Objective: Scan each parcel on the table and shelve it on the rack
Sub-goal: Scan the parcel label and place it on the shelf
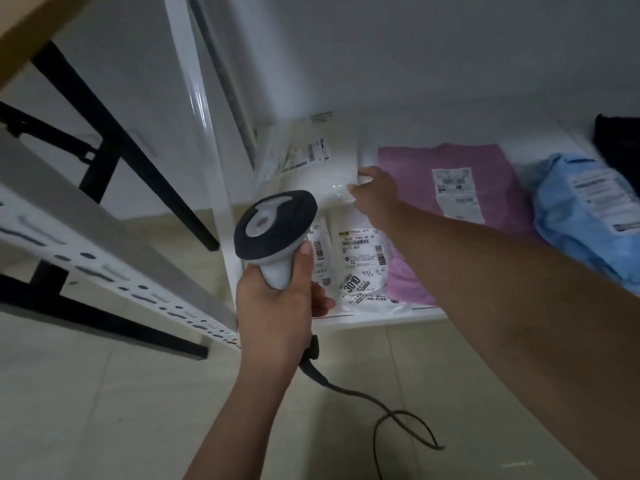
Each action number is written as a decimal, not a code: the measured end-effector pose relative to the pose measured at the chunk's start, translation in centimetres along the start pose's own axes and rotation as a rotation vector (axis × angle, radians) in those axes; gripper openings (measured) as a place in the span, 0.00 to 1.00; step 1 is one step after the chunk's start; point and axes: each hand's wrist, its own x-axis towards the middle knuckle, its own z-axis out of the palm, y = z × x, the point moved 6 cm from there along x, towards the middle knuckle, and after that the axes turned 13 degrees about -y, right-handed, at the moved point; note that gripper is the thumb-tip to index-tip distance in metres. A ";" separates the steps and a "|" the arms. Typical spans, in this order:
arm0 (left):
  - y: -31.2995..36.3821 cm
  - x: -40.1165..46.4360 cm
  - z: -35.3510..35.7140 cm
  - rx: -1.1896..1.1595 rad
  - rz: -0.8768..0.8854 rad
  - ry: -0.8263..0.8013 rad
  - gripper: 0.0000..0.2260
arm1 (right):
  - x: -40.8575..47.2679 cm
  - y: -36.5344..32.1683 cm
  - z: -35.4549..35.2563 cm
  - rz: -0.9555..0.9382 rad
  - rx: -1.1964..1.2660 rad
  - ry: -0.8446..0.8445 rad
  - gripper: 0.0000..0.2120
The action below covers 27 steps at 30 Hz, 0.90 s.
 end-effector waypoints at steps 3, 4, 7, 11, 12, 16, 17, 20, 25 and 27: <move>0.3 -0.3 0.0 -0.015 -0.031 -0.004 0.14 | -0.4 -0.2 -0.3 0.014 -0.155 0.017 0.34; 0.7 -0.6 0.0 -0.012 -0.038 -0.006 0.15 | -0.9 -0.6 -0.4 0.008 -0.263 0.004 0.38; 2.4 -2.2 -0.1 0.020 -0.059 -0.007 0.15 | -3.5 -2.1 -1.1 -0.003 -0.554 -0.050 0.47; 5.7 -5.7 0.0 0.037 -0.096 0.003 0.15 | -8.1 -4.4 -1.6 -0.031 -0.885 -0.171 0.50; 6.7 -6.9 0.0 0.032 -0.111 0.009 0.15 | -9.4 -5.0 -1.8 -0.039 -0.931 -0.204 0.50; 11.4 -12.4 -0.7 0.016 -0.190 0.050 0.16 | -15.7 -8.0 -2.7 -0.074 -1.052 -0.323 0.46; 12.9 -14.0 -1.1 0.020 -0.202 0.064 0.16 | -17.5 -9.0 -2.7 -0.094 -1.077 -0.348 0.45; 17.8 -19.0 -2.8 0.043 -0.228 0.120 0.16 | -23.5 -12.5 -2.4 -0.149 -1.124 -0.432 0.42; 25.1 -26.2 -7.5 0.047 -0.245 0.249 0.16 | -33.3 -19.3 -0.7 -0.272 -1.165 -0.570 0.38; 27.5 -28.3 -10.0 0.040 -0.238 0.299 0.16 | -36.6 -21.8 0.7 -0.355 -1.180 -0.608 0.36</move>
